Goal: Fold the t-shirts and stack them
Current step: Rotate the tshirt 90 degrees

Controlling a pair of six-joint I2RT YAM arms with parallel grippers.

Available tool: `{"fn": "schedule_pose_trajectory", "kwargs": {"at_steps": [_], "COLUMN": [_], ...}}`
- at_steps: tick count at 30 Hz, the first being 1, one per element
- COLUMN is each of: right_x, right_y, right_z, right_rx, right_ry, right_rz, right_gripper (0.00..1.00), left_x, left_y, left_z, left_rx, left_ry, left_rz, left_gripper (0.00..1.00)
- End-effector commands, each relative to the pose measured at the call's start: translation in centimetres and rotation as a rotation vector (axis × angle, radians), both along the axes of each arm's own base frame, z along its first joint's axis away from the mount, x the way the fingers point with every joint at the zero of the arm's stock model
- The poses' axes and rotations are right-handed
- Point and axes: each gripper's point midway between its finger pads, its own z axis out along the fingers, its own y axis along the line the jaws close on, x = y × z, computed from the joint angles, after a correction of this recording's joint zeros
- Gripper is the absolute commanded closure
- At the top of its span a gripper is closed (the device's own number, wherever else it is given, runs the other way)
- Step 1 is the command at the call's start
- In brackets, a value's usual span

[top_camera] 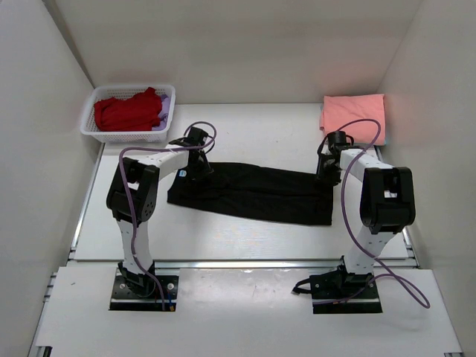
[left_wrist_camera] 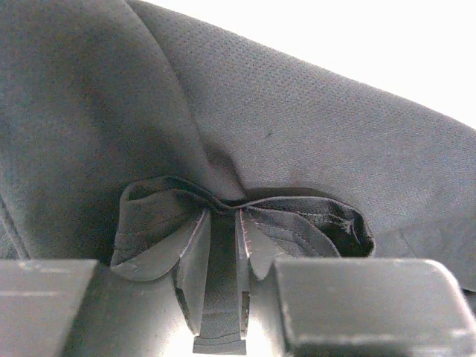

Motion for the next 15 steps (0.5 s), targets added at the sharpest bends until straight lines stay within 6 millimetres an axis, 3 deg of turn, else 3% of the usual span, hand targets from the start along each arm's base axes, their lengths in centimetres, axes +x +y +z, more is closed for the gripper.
{"fn": "schedule_pose_trajectory", "kwargs": {"at_steps": [1, 5, 7, 8, 10, 11, 12, 14, 15], "right_x": [-0.2, -0.4, -1.2, -1.7, -3.2, -3.6, -4.4, -6.0, -6.7], "right_y": [-3.6, -3.8, -3.6, -3.3, -2.5, -2.4, -2.0, -1.3, -0.9], "right_z": [0.3, 0.0, -0.2, -0.5, -0.9, -1.0, -1.2, -1.4, -1.7], "right_rx": [-0.159, -0.168, -0.161, -0.162, -0.161, -0.155, -0.143, -0.138, -0.128], "right_ry": [0.04, 0.074, 0.088, 0.098, 0.119, 0.131, 0.146, 0.175, 0.189], "right_rz": [-0.1, -0.094, -0.082, -0.072, -0.044, -0.044, -0.042, -0.029, -0.037], "right_gripper": [0.72, 0.79, 0.8, 0.79, 0.79, 0.79, 0.78, 0.8, 0.82], "left_x": [0.4, 1.5, 3.5, 3.1, 5.7, 5.3, 6.3, 9.2, 9.3], "left_y": [1.1, 1.5, 1.2, 1.3, 0.4, 0.3, -0.1, -1.1, -1.4], "left_z": [-1.2, -1.6, -0.8, -2.1, -1.0, -2.1, -1.7, -0.1, -1.0], "left_rx": [0.075, 0.081, 0.082, 0.104, 0.103, 0.125, 0.13, 0.112, 0.112], "left_ry": [0.005, 0.017, 0.008, 0.06, 0.032, 0.067, 0.05, -0.018, 0.003], "left_rz": [-0.004, -0.002, -0.009, -0.031, -0.06, -0.09, -0.097, -0.098, -0.104], "left_gripper": [0.69, 0.69, 0.69, 0.68, 0.68, 0.68, 0.68, 0.72, 0.73]}}
